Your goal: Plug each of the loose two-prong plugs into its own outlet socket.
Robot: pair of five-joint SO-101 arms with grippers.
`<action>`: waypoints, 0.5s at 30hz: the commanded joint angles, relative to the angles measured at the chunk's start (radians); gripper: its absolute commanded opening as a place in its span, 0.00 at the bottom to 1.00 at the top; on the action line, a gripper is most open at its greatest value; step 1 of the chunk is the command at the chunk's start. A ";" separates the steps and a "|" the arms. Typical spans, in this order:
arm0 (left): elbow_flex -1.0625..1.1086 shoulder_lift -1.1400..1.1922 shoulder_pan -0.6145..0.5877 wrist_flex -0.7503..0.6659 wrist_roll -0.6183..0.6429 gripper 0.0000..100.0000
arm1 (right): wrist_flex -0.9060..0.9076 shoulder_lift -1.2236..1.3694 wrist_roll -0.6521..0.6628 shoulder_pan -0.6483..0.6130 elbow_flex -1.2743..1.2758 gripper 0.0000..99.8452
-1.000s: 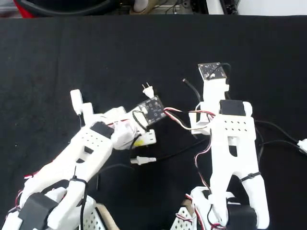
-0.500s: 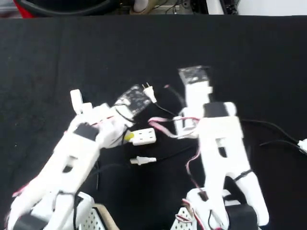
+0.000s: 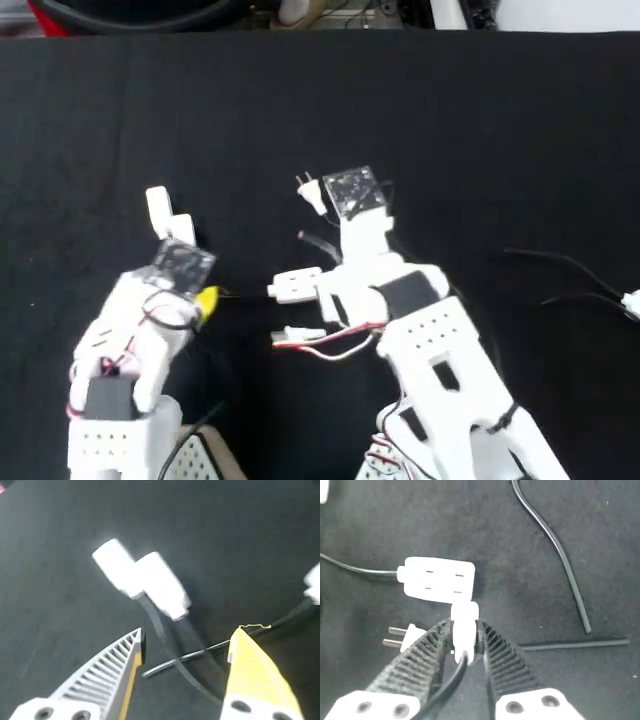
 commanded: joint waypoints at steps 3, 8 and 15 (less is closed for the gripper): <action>0.005 -0.003 -0.180 0.077 -0.006 0.27 | -0.087 0.004 -0.014 -0.037 0.001 0.01; 0.051 -0.031 -0.286 0.143 -0.009 0.27 | -0.167 0.085 -0.014 -0.037 0.004 0.01; 0.071 -0.066 -0.305 0.213 -0.012 0.27 | -0.218 0.193 -0.014 -0.038 -0.005 0.01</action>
